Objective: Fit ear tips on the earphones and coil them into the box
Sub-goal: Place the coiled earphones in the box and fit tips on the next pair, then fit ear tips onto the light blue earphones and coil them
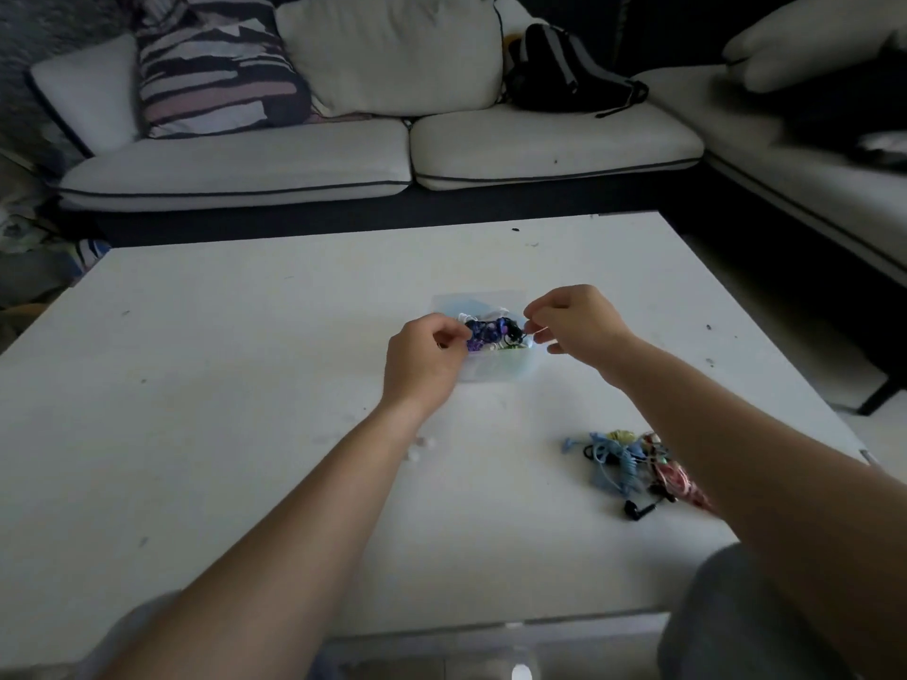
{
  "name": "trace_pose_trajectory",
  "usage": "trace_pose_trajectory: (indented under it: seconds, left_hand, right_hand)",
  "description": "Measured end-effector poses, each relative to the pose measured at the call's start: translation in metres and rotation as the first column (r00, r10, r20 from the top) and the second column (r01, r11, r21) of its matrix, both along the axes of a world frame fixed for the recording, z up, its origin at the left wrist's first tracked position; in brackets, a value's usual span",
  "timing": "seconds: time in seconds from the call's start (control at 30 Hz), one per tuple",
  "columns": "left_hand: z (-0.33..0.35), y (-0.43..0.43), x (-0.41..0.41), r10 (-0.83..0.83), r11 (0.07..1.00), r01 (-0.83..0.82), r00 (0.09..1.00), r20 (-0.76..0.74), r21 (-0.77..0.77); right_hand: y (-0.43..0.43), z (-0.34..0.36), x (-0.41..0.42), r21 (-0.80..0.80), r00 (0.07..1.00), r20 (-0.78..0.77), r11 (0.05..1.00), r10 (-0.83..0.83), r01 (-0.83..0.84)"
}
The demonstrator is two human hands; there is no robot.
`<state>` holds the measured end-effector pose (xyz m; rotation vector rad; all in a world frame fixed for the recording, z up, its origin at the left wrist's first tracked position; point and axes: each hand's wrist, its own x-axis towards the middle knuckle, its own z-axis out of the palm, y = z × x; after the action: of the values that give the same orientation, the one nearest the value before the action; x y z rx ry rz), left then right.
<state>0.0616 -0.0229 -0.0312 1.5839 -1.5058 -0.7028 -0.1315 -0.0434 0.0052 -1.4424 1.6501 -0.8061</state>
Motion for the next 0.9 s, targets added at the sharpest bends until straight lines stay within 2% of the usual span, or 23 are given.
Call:
trace_pose_trajectory:
  seconds: [0.1, 0.23, 0.37, 0.47, 0.63, 0.8, 0.9]
  left_hand:
    - [-0.008, 0.024, -0.031, -0.14, 0.989, 0.14, 0.99, -0.002, 0.044]
    - [-0.03, 0.05, -0.072, -0.373, 0.914, 0.344, 0.921, 0.113, 0.218]
    - [-0.044, 0.063, -0.105, -0.484, 0.848, 0.401, 0.852, 0.199, 0.347]
    - [-0.049, 0.064, -0.118, -0.489, 0.841, 0.387, 0.843, 0.224, 0.379]
    - [-0.059, 0.063, -0.121, -0.412, 0.885, 0.325, 0.88, 0.237, 0.333]
    - [-0.053, 0.058, -0.119, -0.318, 0.927, 0.236, 0.906, 0.28, 0.291]
    - [-0.044, 0.055, -0.114, -0.271, 0.938, 0.213, 0.943, 0.195, 0.273]
  right_hand:
    - [0.022, -0.005, -0.029, 0.087, 0.998, -0.025, 0.995, 0.057, -0.054]
    - [0.044, -0.014, -0.067, 0.161, 0.968, -0.184, 0.977, 0.171, -0.142]
    - [0.06, -0.023, -0.095, 0.22, 0.851, -0.405, 0.939, 0.334, -0.264]
    - [0.068, -0.033, -0.101, 0.276, 0.754, -0.513, 0.91, 0.411, -0.309]
    - [0.071, -0.045, -0.094, 0.24, 0.631, -0.678, 0.925, 0.377, -0.295]
    - [0.065, -0.045, -0.083, 0.234, 0.585, -0.716, 0.92, 0.382, -0.314]
    - [0.06, -0.044, -0.077, 0.251, 0.593, -0.7, 0.914, 0.398, -0.318]
